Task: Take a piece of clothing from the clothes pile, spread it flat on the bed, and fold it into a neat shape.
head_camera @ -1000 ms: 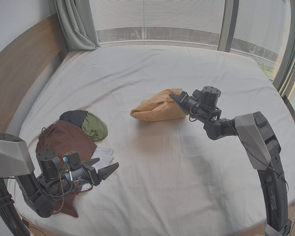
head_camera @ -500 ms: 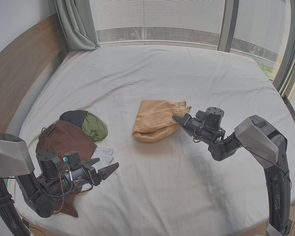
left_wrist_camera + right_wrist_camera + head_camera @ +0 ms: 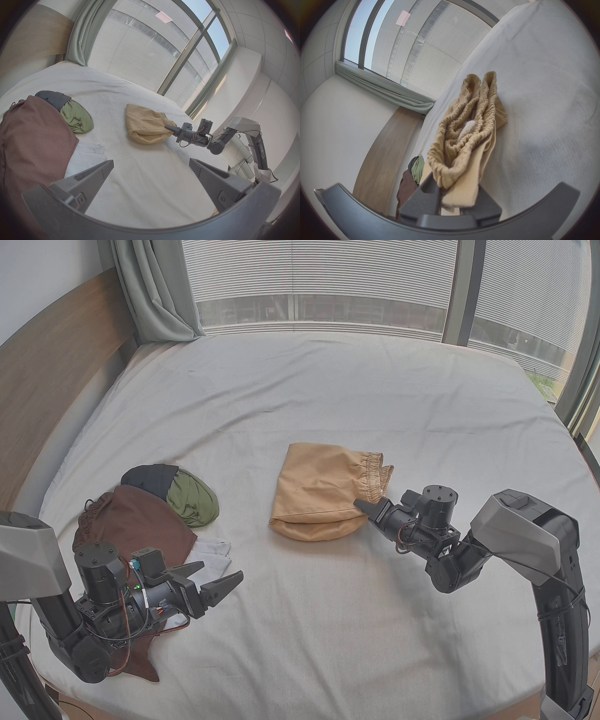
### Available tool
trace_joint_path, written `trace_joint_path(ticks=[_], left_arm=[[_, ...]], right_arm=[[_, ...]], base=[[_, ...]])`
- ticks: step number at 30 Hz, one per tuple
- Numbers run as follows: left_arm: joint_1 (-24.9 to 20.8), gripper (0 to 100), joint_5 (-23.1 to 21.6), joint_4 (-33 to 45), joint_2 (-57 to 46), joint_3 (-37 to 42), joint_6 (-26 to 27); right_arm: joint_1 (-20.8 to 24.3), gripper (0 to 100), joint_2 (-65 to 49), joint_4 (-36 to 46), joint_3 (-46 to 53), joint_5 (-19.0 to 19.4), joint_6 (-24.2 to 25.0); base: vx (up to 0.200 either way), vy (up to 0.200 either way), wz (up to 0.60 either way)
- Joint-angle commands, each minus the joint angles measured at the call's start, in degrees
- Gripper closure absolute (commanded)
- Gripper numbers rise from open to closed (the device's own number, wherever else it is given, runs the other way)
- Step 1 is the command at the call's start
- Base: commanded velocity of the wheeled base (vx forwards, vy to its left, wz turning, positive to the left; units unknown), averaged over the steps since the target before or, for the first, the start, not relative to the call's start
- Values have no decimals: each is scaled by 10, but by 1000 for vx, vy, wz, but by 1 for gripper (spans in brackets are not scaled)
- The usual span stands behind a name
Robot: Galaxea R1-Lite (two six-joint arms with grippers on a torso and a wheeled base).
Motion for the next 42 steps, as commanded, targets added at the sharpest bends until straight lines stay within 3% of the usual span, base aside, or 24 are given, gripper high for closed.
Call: trace_joint_path(ticks=[1,3,4,15,29,34,42], left_arm=[[0,0,0,0,2,0,0],[0,0,0,0,2,0,0],[0,0,0,0,2,0,0],[0,0,0,-1,3,0,0],[-1,0,0,-1,2,-1,-1],[-1,0,0,0,2,-2,-1],[1,0,0,0,3,-2,-1]], right_arm=[[1,100,11,-6,14,0,-1],[1,100,11,-12,16,0,-1],[1,0,12,-12,17,0,-1],[-8,0,-14,-54,96,0,-13],[-82,0,-139,-42,146,2,-21],[-74,0,-153,-41,141,6,-21],[-21,0,-134,-20,102,6,-20]], base=[[0,0,0],[0,0,0],[0,0,0],[0,0,0],[0,0,0],[0,0,0],[0,0,0]])
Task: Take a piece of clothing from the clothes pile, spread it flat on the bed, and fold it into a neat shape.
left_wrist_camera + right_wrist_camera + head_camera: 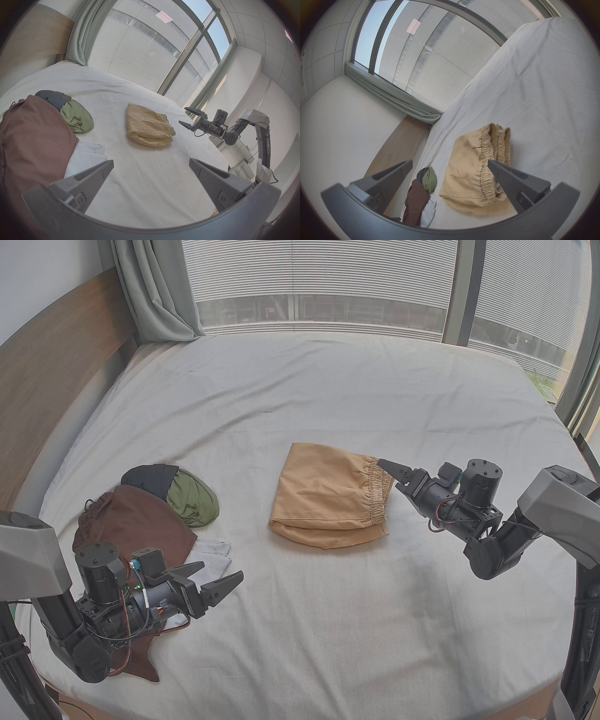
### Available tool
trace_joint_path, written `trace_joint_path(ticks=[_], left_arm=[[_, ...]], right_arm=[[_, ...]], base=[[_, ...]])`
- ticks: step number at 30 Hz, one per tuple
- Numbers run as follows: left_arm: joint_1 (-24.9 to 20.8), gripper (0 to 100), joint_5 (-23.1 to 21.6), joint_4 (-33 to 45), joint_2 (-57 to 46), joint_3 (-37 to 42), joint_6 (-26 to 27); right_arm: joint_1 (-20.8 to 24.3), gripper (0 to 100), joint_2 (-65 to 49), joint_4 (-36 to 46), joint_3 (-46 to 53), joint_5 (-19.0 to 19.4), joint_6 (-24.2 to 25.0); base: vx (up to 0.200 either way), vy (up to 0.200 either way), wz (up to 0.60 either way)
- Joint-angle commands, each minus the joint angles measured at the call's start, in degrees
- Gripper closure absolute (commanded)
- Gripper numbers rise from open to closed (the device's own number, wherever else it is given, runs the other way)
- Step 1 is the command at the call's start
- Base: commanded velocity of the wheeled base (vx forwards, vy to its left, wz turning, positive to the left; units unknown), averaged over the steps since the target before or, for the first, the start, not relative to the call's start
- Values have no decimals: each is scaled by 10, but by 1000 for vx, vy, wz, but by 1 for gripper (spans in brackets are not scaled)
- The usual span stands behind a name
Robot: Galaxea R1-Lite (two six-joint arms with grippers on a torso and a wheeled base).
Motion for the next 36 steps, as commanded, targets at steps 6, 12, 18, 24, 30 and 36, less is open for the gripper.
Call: trace_joint_path(ticks=[6,12,18,24,30,36], left_arm=[[2,0,0,0,2,0,0],[3,0,0,-1,1,0,0],[3,0,0,0,0,0,-1],[3,0,-1,-1,-1,-1,-1],[1,0,-4,0,-3,-1,-1],[-13,0,-4,-1,-28,-7,-2]], right_arm=[[37,0,51,32,-64,-1,0],[43,0,88,44,-89,-3,-1],[42,0,115,44,-99,-4,-1],[42,0,117,39,-99,-4,-1],[42,0,90,35,-77,-10,-5],[39,0,17,6,-11,-30,-49]], base=[[0,0,0],[0,0,0],[0,0,0],[0,0,0],[0,0,0],[0,0,0]])
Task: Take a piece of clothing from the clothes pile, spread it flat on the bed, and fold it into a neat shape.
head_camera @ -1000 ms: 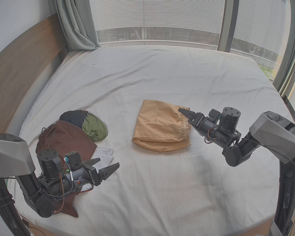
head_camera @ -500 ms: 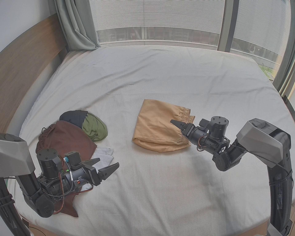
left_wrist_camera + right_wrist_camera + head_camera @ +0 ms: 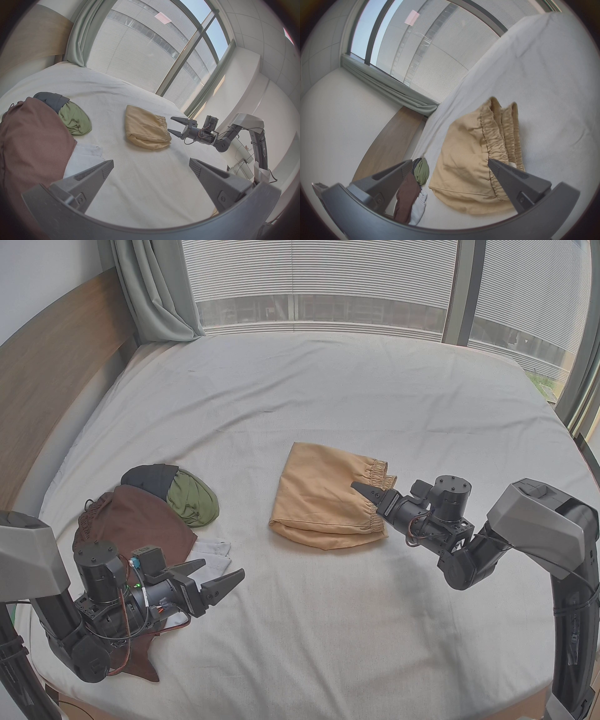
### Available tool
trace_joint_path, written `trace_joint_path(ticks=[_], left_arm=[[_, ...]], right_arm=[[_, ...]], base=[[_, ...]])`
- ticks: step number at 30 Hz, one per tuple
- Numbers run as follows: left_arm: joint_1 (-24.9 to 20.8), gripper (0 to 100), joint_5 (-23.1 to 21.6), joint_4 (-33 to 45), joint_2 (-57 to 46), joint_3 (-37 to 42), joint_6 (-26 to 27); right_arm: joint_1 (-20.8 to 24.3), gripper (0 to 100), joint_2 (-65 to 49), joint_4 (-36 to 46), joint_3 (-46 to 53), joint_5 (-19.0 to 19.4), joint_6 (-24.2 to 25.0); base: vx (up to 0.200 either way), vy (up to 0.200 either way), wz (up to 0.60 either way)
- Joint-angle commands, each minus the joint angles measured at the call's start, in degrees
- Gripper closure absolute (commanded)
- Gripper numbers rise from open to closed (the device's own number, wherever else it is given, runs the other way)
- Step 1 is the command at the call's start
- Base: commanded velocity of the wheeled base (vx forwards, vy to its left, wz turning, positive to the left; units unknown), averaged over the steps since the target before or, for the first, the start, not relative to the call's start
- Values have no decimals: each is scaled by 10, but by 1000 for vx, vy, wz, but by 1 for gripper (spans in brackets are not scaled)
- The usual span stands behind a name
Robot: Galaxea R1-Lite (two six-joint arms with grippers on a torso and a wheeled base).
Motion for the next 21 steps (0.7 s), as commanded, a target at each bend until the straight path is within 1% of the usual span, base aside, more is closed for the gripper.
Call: trace_joint_path(ticks=[1,2,3,4,5,6,7,8,10,11,12,16,17,18,20,21], left_arm=[[-11,0,-3,-1,-27,-11,-1],[-11,0,-9,-1,-34,-16,-1],[-10,0,-13,-1,-39,-17,-1],[-11,0,-24,-1,-50,-16,-2],[-11,0,-25,-1,-52,-16,-2],[-15,0,-32,-1,-66,-11,-1],[-16,0,-32,-1,-67,-11,0],[-31,0,-33,-1,-86,-6,0],[-47,0,-32,-1,-112,2,0],[-47,0,-32,-1,-112,2,0],[-69,0,-32,0,-147,12,0],[-92,0,-30,0,-209,36,1],[-92,0,-30,0,-209,36,1],[-100,0,-28,0,-246,44,0],[-112,0,-19,1,-282,53,0],[-113,0,-18,1,-284,53,0]], right_arm=[[-4,0,-73,-29,69,-9,-49],[-5,0,-86,-36,91,-10,-74],[-6,0,-93,-43,104,-11,-89],[-8,0,-109,-58,134,-21,-120],[-8,0,-113,-63,140,-24,-125],[-10,0,-133,-88,174,-39,-146],[-10,0,-135,-91,177,-40,-148],[-9,0,-163,-115,216,-45,-165],[-10,0,-207,-128,266,-45,-189],[-10,0,-207,-128,266,-45,-189],[-15,0,-262,-131,328,-45,-233],[-37,0,-354,-138,421,-44,-307],[-37,0,-354,-138,421,-44,-307],[-47,0,-401,-156,464,-44,-324],[-59,0,-453,-159,502,-42,-326],[-59,0,-457,-159,504,-42,-326]], base=[[0,0,0],[0,0,0],[0,0,0],[0,0,0],[0,0,0],[0,0,0],[0,0,0],[0,0,0],[0,0,0],[0,0,0],[0,0,0],[0,0,0],[0,0,0],[0,0,0],[0,0,0],[0,0,0]])
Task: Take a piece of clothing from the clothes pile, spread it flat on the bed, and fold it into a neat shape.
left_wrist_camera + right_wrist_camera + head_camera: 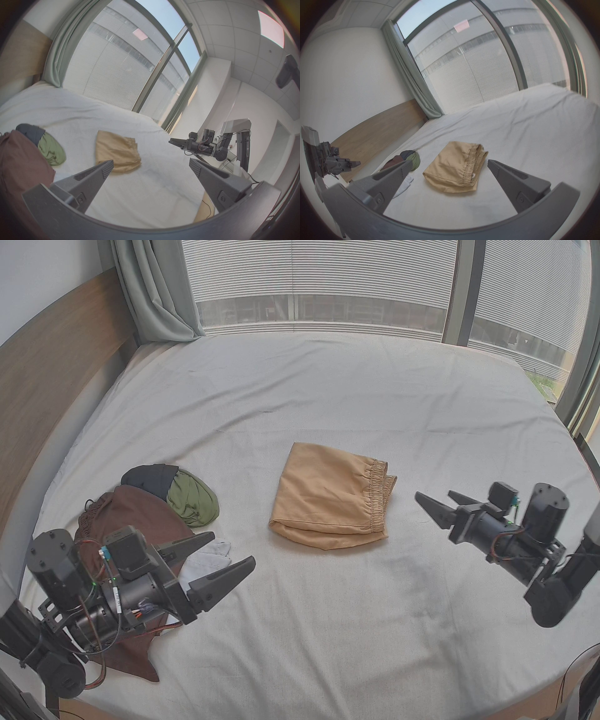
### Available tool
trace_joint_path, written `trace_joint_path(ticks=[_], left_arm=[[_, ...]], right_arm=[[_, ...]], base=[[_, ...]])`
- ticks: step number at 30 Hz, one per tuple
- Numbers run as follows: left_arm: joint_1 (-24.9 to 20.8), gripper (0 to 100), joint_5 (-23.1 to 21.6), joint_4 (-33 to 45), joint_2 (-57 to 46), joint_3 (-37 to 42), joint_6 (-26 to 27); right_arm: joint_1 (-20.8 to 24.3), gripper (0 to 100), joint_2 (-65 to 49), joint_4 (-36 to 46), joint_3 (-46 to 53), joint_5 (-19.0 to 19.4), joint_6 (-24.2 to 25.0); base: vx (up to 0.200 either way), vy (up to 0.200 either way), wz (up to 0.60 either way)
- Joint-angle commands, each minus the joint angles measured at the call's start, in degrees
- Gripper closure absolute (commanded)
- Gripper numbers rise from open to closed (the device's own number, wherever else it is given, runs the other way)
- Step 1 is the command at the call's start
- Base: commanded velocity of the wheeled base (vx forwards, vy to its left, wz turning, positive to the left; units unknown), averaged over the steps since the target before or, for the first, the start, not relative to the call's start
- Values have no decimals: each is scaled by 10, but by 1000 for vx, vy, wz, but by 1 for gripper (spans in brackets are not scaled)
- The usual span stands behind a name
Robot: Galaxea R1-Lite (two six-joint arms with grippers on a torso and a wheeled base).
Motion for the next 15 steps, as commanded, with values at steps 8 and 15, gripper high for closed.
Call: trace_joint_path(ticks=[8,15], left_arm=[[-52,0,152,8,-256,46,3],[-9,0,178,22,-329,75,28]], right_arm=[[-77,0,-387,-20,208,11,-50],[-95,0,-521,27,226,11,-75]], base=[[0,0,0],[0,0,0]])
